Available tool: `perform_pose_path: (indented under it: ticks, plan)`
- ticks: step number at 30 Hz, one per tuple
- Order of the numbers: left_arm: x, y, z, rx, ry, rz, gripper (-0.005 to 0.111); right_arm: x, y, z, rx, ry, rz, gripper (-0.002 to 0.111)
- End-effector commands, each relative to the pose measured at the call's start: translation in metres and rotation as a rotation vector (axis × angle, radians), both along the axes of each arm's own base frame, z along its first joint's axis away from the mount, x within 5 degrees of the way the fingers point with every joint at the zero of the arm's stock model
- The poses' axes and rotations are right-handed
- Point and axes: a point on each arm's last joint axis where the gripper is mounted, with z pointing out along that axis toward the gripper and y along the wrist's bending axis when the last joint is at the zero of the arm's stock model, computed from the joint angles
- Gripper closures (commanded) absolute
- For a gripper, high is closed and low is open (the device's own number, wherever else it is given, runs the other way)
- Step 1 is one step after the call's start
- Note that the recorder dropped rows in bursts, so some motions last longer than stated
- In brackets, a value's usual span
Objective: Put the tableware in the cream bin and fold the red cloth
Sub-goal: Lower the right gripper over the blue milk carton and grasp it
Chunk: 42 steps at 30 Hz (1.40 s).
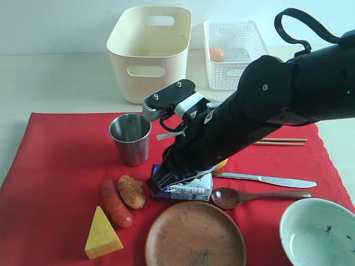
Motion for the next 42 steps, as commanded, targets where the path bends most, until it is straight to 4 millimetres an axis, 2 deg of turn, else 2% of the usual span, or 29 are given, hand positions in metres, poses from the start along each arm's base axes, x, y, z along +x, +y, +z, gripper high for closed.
perform_pose_path:
  ticks: [1, 5, 9, 34, 38, 42]
  plan:
    - [0.000, 0.000, 0.000, 0.005, -0.007, -0.008, 0.104, 0.000, 0.000, 0.003, 0.006, -0.031, 0.006, 0.059]
    - [0.000, 0.000, 0.000, 0.005, -0.007, -0.008, 0.104, 0.001, 0.000, -0.002, -0.010, -0.026, 0.012, 0.044]
    - [0.000, 0.000, 0.000, 0.005, -0.007, -0.008, 0.104, 0.002, 0.000, -0.014, -0.049, -0.012, 0.032, 0.035]
    - [0.000, 0.000, 0.000, 0.005, -0.007, -0.008, 0.104, 0.007, -0.003, -0.018, -0.131, -0.099, 0.137, 0.032]
    - [0.000, 0.000, 0.000, 0.005, -0.007, -0.008, 0.104, 0.008, -0.003, -0.018, -0.136, -0.107, 0.143, 0.022]
    - [0.000, 0.000, 0.000, 0.005, -0.007, -0.008, 0.104, 0.010, -0.002, -0.027, -0.171, -0.104, 0.171, 0.015]
